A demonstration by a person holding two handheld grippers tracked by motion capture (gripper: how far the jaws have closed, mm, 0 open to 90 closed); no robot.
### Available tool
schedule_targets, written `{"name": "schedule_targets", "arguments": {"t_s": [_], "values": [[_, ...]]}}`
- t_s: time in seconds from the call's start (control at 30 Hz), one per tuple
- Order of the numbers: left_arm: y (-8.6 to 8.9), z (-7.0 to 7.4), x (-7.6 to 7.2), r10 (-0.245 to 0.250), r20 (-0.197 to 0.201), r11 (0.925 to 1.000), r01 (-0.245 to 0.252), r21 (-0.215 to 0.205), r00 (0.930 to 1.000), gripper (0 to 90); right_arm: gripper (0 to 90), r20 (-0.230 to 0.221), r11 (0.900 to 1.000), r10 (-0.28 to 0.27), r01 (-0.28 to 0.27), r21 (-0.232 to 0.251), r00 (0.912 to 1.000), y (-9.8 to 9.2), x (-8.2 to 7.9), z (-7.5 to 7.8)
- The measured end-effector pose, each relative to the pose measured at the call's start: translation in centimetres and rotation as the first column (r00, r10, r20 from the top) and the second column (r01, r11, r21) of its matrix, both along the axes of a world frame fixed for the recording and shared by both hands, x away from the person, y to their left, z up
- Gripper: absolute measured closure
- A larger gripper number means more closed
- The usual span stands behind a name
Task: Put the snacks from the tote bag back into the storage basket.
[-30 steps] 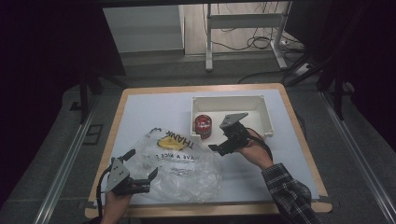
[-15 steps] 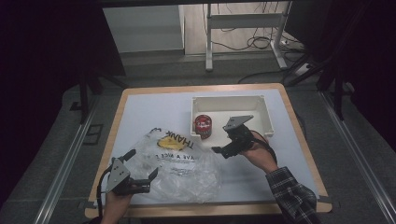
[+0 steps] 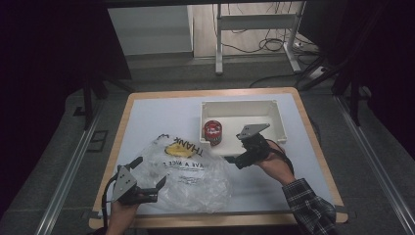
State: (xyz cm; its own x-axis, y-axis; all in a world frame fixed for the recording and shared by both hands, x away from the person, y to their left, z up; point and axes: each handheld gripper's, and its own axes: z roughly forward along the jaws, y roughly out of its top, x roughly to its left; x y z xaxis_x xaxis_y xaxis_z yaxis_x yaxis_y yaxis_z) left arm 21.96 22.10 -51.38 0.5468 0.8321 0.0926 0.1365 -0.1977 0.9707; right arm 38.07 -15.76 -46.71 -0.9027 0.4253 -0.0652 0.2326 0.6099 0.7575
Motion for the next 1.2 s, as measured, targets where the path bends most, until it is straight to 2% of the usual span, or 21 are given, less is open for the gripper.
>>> {"name": "schedule_targets", "arguments": {"t_s": [0.63,0.93,1.2], "values": [[-0.1,0.0,0.0,-0.011,0.000,0.9999,0.011,0.007,0.9999,0.0,5.5,-0.002,1.000,-0.008,0.008,0.012,1.0000,-1.0,-0.5,0.1],[-0.5,0.0,0.0,-0.024,0.007,0.9988,0.023,0.043,0.9997,0.0,5.5,0.005,1.000,-0.012,0.012,0.023,0.9999,-1.5,-0.9,0.2],[-0.3,0.0,0.0,-0.018,0.003,0.9995,0.018,0.027,0.9998,0.0,5.5,0.011,0.999,-0.019,0.018,0.033,0.9998,-1.9,-1.2,0.4]]}}
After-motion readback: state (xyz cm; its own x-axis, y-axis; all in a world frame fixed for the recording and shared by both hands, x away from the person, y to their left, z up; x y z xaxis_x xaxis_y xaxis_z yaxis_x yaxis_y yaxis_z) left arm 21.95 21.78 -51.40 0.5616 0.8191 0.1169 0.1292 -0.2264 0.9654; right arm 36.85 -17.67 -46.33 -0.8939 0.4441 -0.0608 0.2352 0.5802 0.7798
